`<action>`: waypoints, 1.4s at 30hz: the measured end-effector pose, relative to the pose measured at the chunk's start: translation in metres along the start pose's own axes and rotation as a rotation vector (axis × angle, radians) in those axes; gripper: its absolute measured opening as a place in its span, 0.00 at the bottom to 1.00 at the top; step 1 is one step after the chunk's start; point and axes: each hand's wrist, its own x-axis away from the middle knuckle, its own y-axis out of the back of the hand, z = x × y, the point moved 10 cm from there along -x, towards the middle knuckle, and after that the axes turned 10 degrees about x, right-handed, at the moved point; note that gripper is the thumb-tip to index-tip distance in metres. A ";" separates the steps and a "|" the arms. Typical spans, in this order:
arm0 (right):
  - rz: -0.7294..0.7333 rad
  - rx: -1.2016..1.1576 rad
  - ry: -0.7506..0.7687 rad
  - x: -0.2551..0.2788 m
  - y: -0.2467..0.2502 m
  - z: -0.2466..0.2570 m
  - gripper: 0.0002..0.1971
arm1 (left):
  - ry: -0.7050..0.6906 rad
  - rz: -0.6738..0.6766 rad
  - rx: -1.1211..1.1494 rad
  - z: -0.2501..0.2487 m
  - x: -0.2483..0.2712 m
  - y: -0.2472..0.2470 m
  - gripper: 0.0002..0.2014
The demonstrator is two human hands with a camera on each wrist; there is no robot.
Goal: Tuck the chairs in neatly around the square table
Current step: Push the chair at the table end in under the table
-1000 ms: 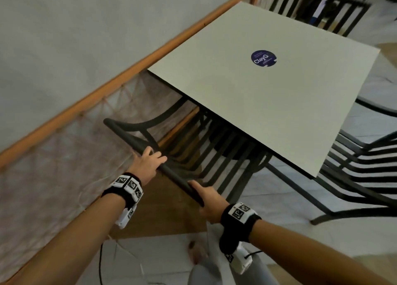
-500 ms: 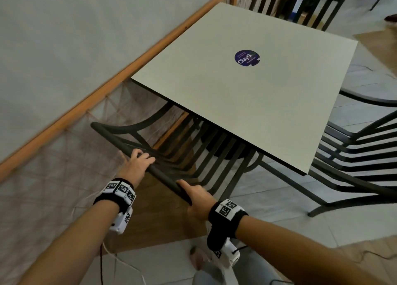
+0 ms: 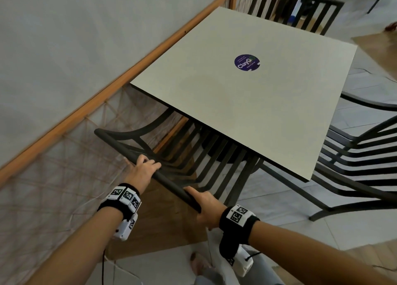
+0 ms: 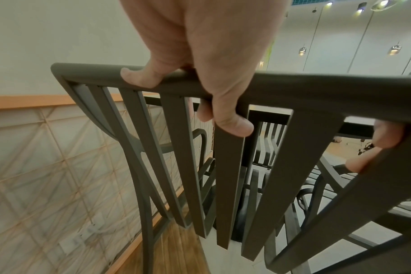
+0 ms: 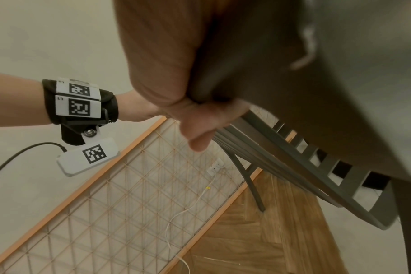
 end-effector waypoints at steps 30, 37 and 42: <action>0.210 0.848 0.018 -0.069 -0.010 -0.232 0.11 | 0.235 0.085 -0.184 -0.148 0.057 -0.056 0.05; 0.193 0.873 0.057 -0.089 -0.012 -0.229 0.08 | 0.266 0.084 -0.192 -0.134 0.051 -0.052 0.07; 0.163 0.915 0.074 -0.080 -0.017 -0.236 0.05 | 0.263 0.134 -0.197 -0.144 0.055 -0.061 0.07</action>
